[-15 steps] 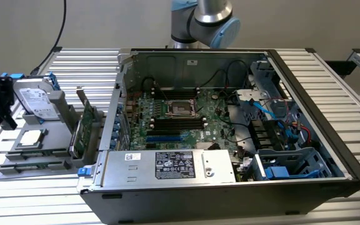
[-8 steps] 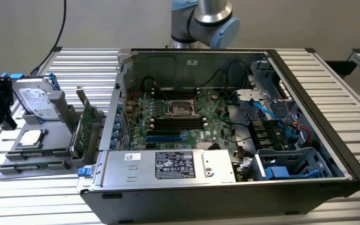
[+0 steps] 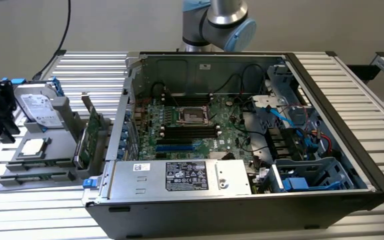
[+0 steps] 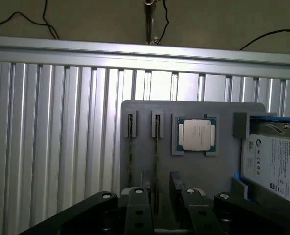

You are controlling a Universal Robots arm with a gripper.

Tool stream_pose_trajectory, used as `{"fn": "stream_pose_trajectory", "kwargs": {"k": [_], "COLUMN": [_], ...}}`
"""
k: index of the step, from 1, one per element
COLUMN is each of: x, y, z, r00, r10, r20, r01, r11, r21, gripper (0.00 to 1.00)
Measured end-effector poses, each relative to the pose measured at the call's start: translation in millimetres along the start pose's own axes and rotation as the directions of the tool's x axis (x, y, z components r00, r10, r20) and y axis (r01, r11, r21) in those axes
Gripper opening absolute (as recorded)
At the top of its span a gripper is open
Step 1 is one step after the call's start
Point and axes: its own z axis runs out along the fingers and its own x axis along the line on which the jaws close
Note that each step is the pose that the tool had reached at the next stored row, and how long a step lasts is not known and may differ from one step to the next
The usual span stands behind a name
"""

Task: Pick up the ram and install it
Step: 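Pick up the ram and move it above insertion slot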

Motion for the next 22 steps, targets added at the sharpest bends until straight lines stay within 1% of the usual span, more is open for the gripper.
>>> {"fn": "stream_pose_trajectory", "kwargs": {"k": [9,12,16,22], "x": [7.4,7.8,8.2,12.6], "y": [-1.1,-3.1,-8.3,-9.7], "z": [16.4,21.7,28.9,39.6], "r00": [1.0,1.0,1.0,0.9999], "r10": [-0.002,-0.002,-0.005,-0.016], "r20": [-0.0001,-0.0003,-0.0002,-0.001], "r01": [0.002,0.002,0.005,0.016], "r11": [1.0,1.0,1.0,0.9999], "r21": [-0.0001,-0.0002,0.0,0.0001], "gripper": [0.3,0.3,0.3,0.3]}}
